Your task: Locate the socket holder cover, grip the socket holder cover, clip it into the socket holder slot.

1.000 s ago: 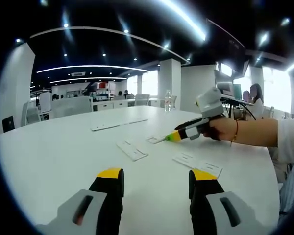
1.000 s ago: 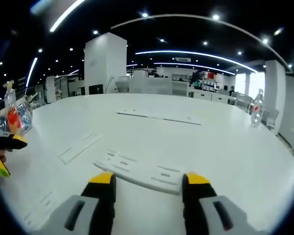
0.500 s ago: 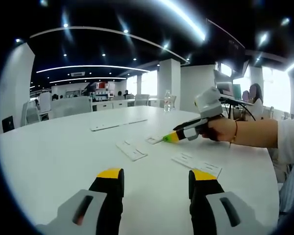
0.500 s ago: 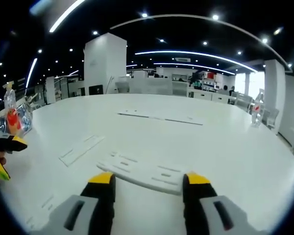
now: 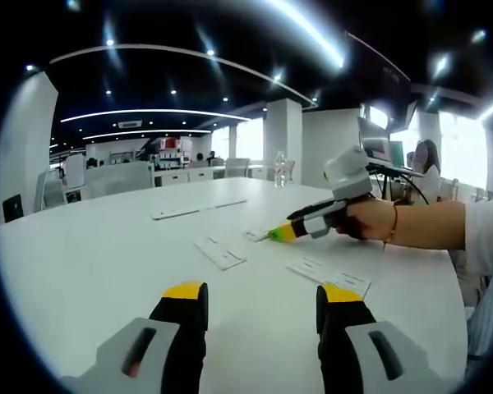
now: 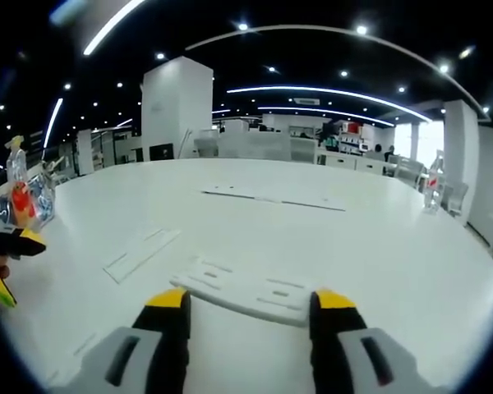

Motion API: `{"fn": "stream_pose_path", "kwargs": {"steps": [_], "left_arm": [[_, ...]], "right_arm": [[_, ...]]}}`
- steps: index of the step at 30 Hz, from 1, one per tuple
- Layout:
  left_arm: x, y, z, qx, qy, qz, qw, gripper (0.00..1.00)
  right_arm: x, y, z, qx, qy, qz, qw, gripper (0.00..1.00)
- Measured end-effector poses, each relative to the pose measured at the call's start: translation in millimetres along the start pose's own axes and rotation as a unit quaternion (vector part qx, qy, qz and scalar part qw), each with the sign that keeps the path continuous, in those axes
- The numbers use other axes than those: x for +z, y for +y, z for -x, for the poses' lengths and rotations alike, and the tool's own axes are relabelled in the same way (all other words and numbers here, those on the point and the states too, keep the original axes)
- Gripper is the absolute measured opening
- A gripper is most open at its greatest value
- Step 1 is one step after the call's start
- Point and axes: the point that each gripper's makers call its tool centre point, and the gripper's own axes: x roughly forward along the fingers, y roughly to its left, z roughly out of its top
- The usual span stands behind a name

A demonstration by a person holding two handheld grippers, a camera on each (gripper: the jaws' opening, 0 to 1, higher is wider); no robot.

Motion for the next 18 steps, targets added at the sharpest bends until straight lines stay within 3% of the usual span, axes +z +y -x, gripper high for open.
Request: {"fn": "stream_pose_path", "kwargs": {"steps": [18], "left_arm": [[0.7,-0.7,1.2,-0.001,-0.002,-0.001,1.0000,0.53]], "right_arm": [[1.5,8.4,-1.2,0.006,-0.004,-0.011,0.9999,0.61]]}}
